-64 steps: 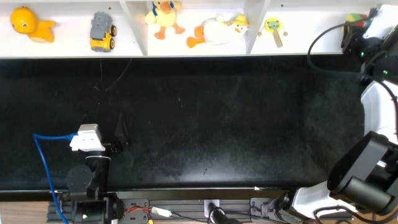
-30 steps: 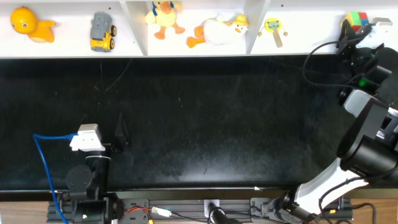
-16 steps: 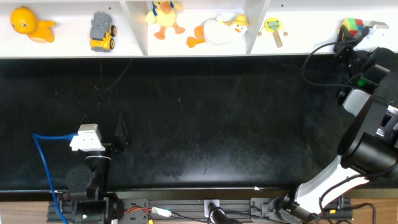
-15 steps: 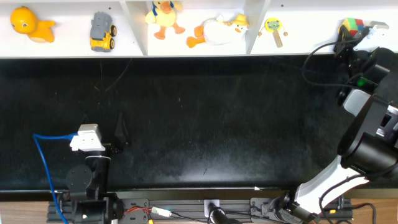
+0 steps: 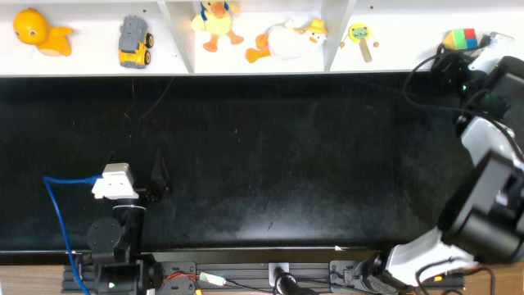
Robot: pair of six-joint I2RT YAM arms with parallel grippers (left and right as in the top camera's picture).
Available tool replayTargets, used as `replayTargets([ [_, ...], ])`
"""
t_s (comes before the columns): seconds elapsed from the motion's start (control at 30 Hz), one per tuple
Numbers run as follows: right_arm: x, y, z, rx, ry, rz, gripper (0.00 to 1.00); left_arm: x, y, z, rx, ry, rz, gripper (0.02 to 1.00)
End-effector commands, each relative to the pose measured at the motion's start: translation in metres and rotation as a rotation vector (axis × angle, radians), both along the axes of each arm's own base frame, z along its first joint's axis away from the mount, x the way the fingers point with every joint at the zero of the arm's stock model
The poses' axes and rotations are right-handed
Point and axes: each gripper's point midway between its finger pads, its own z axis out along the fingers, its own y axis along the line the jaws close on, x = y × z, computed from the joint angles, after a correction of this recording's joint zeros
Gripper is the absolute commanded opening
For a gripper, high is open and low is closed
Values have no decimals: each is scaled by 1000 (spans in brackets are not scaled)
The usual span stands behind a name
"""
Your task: Store Toys
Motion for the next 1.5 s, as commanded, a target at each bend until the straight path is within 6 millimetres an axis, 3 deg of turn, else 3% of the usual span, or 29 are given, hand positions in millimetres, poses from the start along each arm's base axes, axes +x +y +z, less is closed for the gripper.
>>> replayTargets([
  [0.03, -30, 14, 81, -96, -38, -36, 996, 0, 0, 0, -14, -7, 5, 998],
  [0.17, -56, 40, 113, -158, -25, 22, 998, 0, 0, 0, -14, -7, 5, 998],
  [0.27, -73, 65, 125, -160, -2, 72, 998, 0, 0, 0, -14, -7, 5, 998],
  [0.53, -116, 152, 126, -111, 87, 302, 998, 0, 0, 0, -14, -7, 5, 996],
  [0.77, -138, 201, 123, -84, 137, 424, 996, 0, 0, 0, -14, -7, 5, 998],
  [1.0, -145, 205, 102, -53, 228, 433, 996, 0, 0, 0, -14, -7, 5, 998],
  [1.5, -142, 204, 89, -39, 269, 435, 996, 0, 0, 0, -14, -7, 5, 998],
])
